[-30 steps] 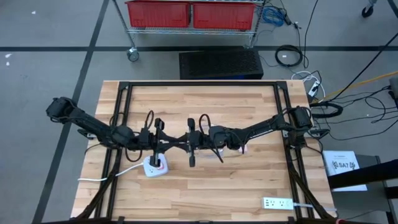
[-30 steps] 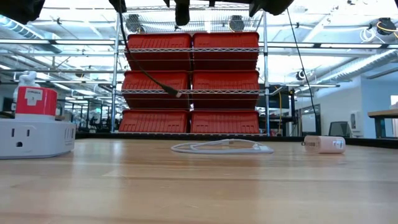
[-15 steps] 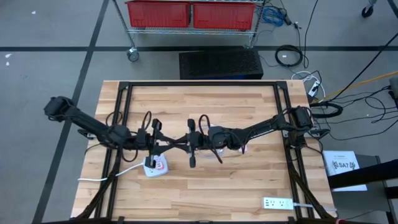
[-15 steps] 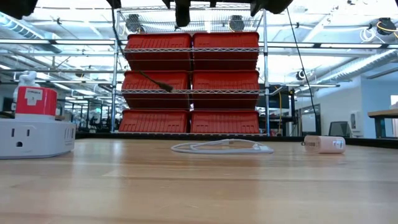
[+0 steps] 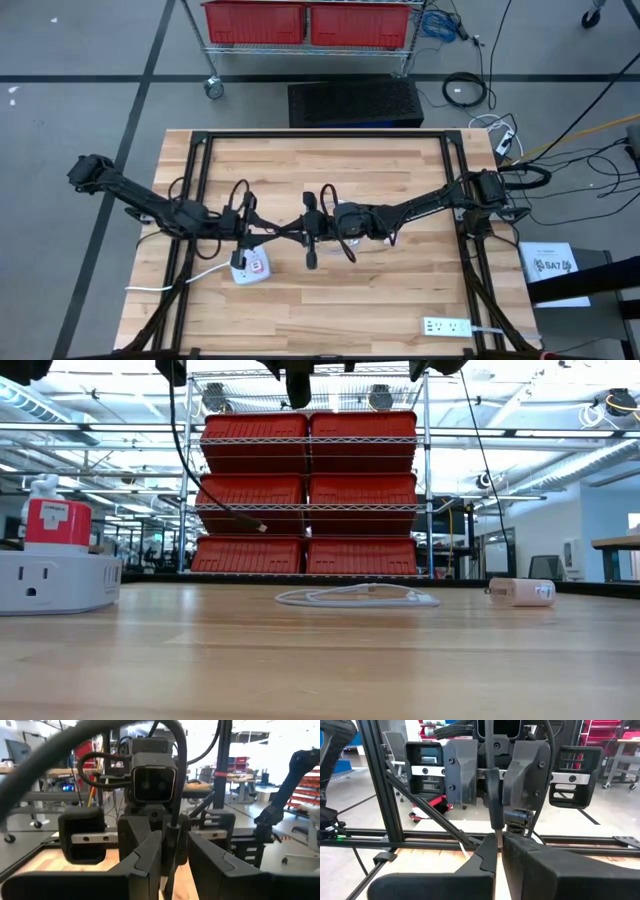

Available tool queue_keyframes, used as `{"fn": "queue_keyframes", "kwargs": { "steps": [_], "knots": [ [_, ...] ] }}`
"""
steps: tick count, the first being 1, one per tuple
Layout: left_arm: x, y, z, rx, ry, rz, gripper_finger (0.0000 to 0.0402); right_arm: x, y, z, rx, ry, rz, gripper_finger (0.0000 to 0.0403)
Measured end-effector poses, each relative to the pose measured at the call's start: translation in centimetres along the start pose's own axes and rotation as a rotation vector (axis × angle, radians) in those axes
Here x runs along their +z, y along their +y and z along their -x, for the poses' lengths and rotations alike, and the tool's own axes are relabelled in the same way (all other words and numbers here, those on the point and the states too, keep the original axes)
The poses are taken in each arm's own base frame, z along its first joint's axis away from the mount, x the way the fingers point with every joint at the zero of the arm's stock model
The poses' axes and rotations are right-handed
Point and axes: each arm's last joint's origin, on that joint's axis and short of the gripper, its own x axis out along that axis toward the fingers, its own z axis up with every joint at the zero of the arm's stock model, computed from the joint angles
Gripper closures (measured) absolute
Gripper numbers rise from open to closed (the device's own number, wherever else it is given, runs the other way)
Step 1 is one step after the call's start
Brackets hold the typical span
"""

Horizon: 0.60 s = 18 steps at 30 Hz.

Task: Insert USB
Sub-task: Insert the black charger cable into the red charger adapter on the left white outlet extension

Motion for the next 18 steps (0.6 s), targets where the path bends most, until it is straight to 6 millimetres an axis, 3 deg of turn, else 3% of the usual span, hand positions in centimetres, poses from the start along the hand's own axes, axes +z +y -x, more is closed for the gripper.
{"fn": "queue_keyframes", "kwargs": {
  "steps": [9,18],
  "knots": [
    [-0.13,0.11,0.00,0.040,0.014,-0.018,0.0378,-0.03,-0.02,0.01,-0.002,0.006,-0.006,0.0403],
    [-0.12,0.22,-0.04,0.081,0.029,-0.059,0.0378,-0.36,-0.11,0.05,-0.014,0.052,-0.038,0.0401]
  ]
}}
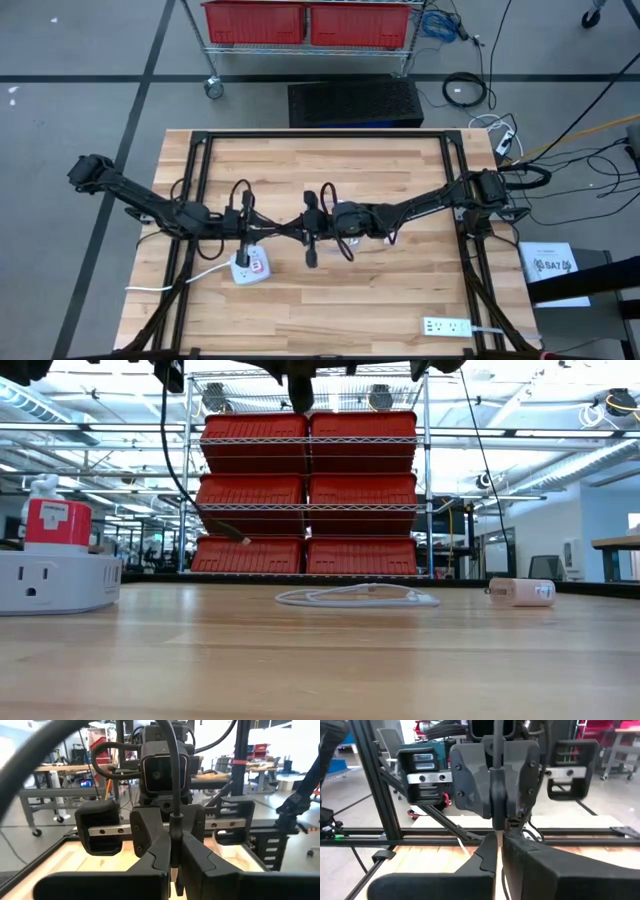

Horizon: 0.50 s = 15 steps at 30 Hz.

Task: Insert USB
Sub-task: Insert the black charger cable into the red charger adapter on the left white outlet extension

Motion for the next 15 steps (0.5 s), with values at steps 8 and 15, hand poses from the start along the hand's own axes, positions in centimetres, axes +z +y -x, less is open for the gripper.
{"fn": "queue_keyframes", "kwargs": {
  "steps": [8,15],
  "knots": [
    [1.6,0.4,0.4,0.023,-0.030,0.007,0.0378,-0.6,-0.1,0.4,-0.023,0.092,-0.009,0.0325],
    [2.3,0.6,1.6,0.049,-0.031,-0.006,0.0378,0.6,-0.1,2.0,-0.082,0.186,0.043,0.0276]
  ]
}}
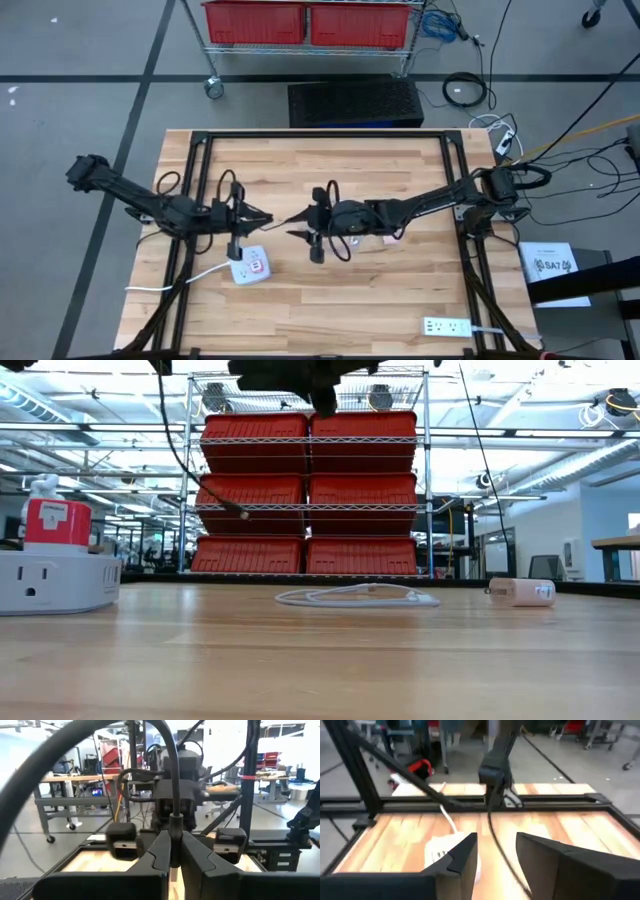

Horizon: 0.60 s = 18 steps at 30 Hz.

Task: Insert USB
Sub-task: Insert the black charger cable into the red charger adapter on the left white outlet extension

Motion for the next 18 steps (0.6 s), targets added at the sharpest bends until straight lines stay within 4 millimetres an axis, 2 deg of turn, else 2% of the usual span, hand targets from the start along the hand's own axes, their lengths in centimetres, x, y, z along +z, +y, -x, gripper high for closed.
{"fn": "queue_keyframes", "kwargs": {
  "steps": [3,8,11,15,18],
  "knots": [
    [-0.1,-0.2,0.5,0.010,0.029,-0.008,0.0378,-1.1,0.1,-0.2,0.012,0.051,-0.004,0.0299],
    [0.0,-0.9,1.3,0.032,0.054,-0.019,0.0378,-5.8,0.5,-2.7,0.087,0.085,-0.065,0.0387],
    [0.0,-1.5,1.7,0.041,0.068,-0.038,0.0378,-6.8,0.9,-4.5,0.120,0.028,-0.077,0.0394],
    [-0.1,-2.2,2.3,0.066,0.095,-0.049,0.0378,-8.5,1.4,-7.6,0.137,0.054,-0.049,0.0401],
    [-0.2,-2.7,2.8,0.086,0.112,-0.059,0.0378,-7.8,1.9,-9.5,0.147,0.040,-0.026,0.0402]
  ]
}}
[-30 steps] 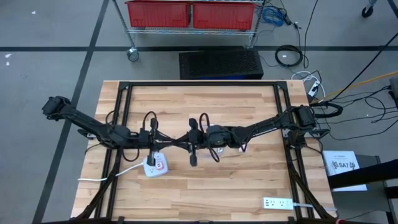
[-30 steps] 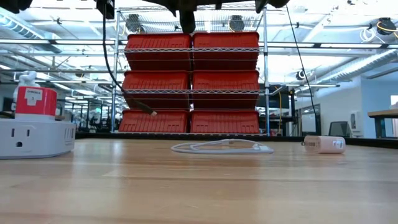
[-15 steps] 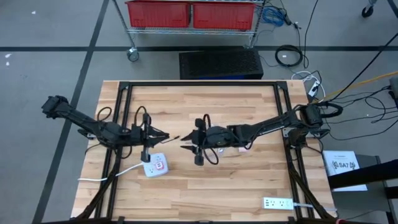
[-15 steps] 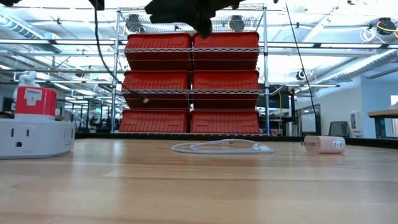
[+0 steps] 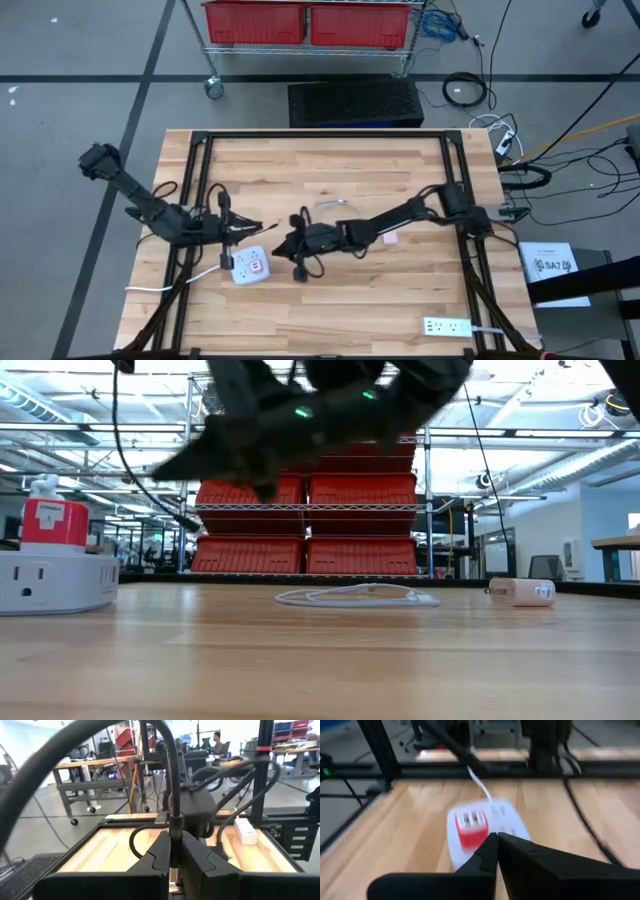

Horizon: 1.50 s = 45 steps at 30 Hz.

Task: Insert USB
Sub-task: Insert the black charger cable into the red charger adapter on the left white outlet extension

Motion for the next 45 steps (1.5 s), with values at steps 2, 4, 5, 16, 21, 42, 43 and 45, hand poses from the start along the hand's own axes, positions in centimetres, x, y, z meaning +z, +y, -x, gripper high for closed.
{"fn": "queue_keyframes", "kwargs": {
  "steps": [2,4,5,16,21,42,43,45],
  "knots": [
    [0.1,-0.3,0.4,0.006,0.000,-0.004,0.0378,0.4,0.1,-1.3,0.018,0.010,0.023,0.0402],
    [0.1,-0.6,0.7,0.012,0.002,-0.017,0.0378,0.3,0.4,-2.5,0.044,0.033,0.045,0.0402],
    [0.2,-0.7,0.9,0.020,0.002,-0.016,0.0378,0.5,0.5,-3.1,0.052,0.037,0.057,0.0402],
    [0.4,-1.5,2.0,0.011,0.001,-0.003,0.0378,1.3,0.9,-6.2,0.074,0.203,0.130,0.0403],
    [0.4,-1.6,2.2,0.006,0.001,-0.002,0.0378,1.4,0.9,-5.5,0.067,0.289,0.135,0.0403],
    [-0.6,-2.5,2.0,-0.016,0.054,0.027,0.0378,0.5,1.7,-2.5,0.007,0.634,0.160,0.0403],
    [-0.9,-2.6,2.1,-0.022,0.072,0.032,0.0378,0.6,1.6,-2.3,0.000,0.648,0.160,0.0403],
    [-1.6,-2.7,2.3,-0.032,0.117,0.058,0.0378,0.9,1.6,-1.8,-0.012,0.673,0.164,0.0403]
  ]
}}
